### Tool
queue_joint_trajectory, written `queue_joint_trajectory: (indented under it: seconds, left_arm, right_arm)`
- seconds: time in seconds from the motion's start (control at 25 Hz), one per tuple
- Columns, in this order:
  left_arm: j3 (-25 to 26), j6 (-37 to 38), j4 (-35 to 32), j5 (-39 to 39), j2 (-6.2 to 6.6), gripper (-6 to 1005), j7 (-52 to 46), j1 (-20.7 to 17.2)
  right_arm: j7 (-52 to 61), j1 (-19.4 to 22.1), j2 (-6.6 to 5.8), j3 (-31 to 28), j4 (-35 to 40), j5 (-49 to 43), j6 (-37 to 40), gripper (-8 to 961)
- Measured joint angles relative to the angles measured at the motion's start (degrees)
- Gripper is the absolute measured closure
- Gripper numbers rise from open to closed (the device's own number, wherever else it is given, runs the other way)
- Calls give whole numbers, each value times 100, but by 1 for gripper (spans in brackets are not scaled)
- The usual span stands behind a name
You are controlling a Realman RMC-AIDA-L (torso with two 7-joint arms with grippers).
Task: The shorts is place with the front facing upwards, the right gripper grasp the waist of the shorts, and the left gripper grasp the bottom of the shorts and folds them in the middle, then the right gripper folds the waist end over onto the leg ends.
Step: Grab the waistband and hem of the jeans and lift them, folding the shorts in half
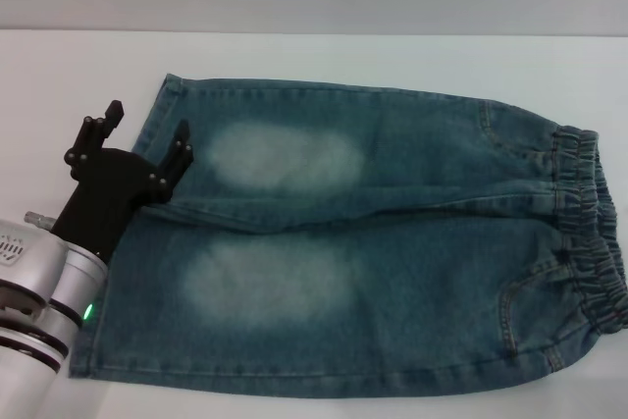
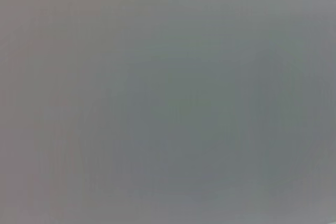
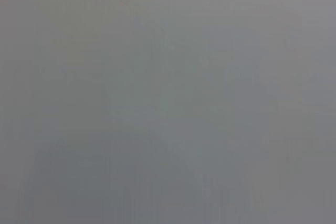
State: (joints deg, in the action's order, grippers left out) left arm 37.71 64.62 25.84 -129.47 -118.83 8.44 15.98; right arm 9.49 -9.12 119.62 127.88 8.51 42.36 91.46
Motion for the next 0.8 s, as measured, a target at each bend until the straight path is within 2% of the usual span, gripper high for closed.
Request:
queue_joint_trajectory:
  seconds: [0.52, 0.68, 0.8]
  left_arm:
    - [-37, -81, 3, 0, 3, 199, 0, 36]
    - [-47, -273, 218, 16, 54, 199, -79, 102]
    - [33, -557, 471, 13, 108, 199, -162, 121]
  right_arm:
    - [27, -14, -2, 87, 3, 1, 1, 198]
    - [174, -103, -45, 138, 60, -50, 6, 198]
    - [558, -279, -131, 117, 65, -72, -72, 197]
